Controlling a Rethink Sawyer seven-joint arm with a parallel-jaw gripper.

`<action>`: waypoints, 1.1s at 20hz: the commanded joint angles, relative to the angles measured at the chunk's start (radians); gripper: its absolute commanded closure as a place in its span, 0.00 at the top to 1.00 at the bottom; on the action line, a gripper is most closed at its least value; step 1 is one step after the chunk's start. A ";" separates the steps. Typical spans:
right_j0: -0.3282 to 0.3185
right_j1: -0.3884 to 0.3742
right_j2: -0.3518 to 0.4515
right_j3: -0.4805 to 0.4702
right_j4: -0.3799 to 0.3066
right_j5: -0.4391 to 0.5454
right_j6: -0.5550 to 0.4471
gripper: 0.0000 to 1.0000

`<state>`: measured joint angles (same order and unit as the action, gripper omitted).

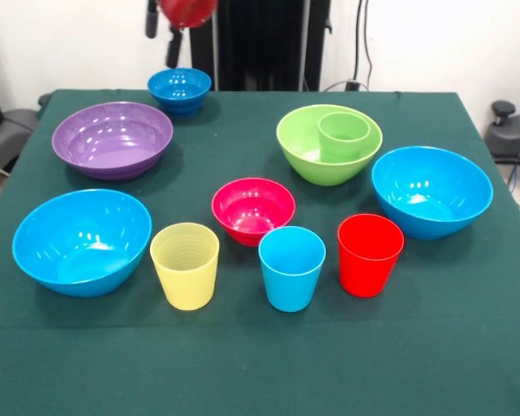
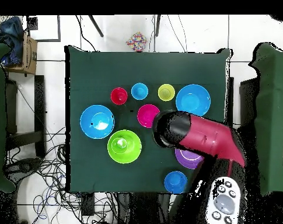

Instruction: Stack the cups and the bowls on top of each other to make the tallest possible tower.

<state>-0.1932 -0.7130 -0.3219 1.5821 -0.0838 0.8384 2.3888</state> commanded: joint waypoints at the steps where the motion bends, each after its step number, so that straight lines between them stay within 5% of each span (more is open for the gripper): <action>1: -0.034 -0.003 0.171 0.050 -0.052 -0.046 -0.184 1.00; 17: -0.039 -0.009 0.192 0.044 -0.090 -0.024 -0.152 1.00; 22: 0.014 -0.011 0.157 0.055 -0.098 -0.030 -0.069 1.00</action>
<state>-0.2274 -0.7436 -0.2472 1.5823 -0.0840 0.8338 2.3888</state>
